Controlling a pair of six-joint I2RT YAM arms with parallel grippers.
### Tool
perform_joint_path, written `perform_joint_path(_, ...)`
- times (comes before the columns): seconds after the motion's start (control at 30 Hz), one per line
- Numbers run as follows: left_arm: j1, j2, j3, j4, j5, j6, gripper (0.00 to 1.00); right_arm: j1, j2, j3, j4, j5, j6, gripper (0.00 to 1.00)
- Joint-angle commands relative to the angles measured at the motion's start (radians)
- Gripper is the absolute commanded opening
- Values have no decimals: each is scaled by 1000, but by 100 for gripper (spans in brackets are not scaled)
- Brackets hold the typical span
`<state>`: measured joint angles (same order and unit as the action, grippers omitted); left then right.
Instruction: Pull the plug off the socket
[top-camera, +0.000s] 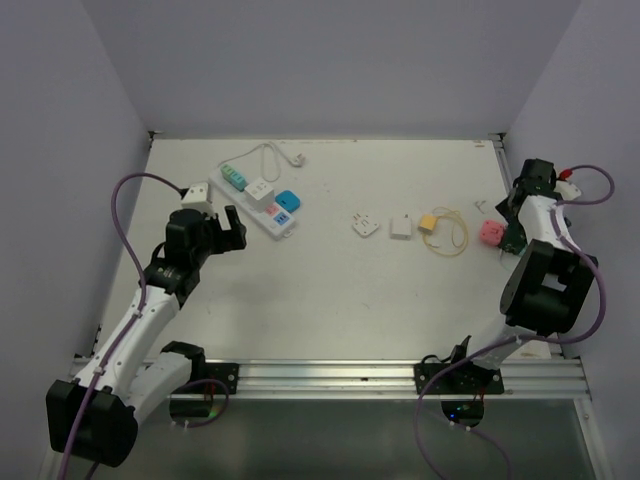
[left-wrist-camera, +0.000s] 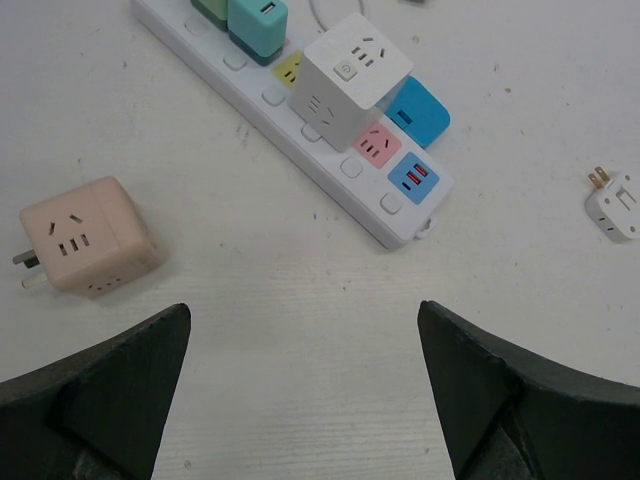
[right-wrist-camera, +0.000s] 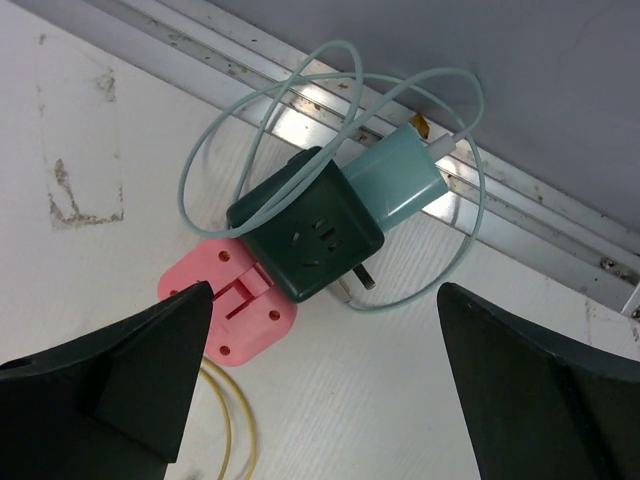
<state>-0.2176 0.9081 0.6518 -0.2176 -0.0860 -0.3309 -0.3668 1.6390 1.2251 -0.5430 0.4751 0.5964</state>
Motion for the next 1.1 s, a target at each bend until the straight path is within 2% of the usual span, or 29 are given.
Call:
perform_joint_path(0.0, -3, 17, 9, 53, 23, -11, 100, -3, 56, 48, -46, 57, 111, 99)
perform_joint_path(0.1, -3, 29, 9, 52, 14, -10, 100, -4, 100, 57, -31, 40, 129, 99)
perform_joint_path(0.33, -3, 61, 12, 55, 26, -11, 100, -4, 162, 63, 34, 33, 40, 99)
perform_joint_path(0.7, -3, 71, 11, 57, 42, -13, 100, -11, 153, 13, 150, 11, -87, 99)
perform_joint_path(1.07, -3, 71, 12, 58, 51, -11, 99, -44, 183, -12, 252, -110, -184, 97)
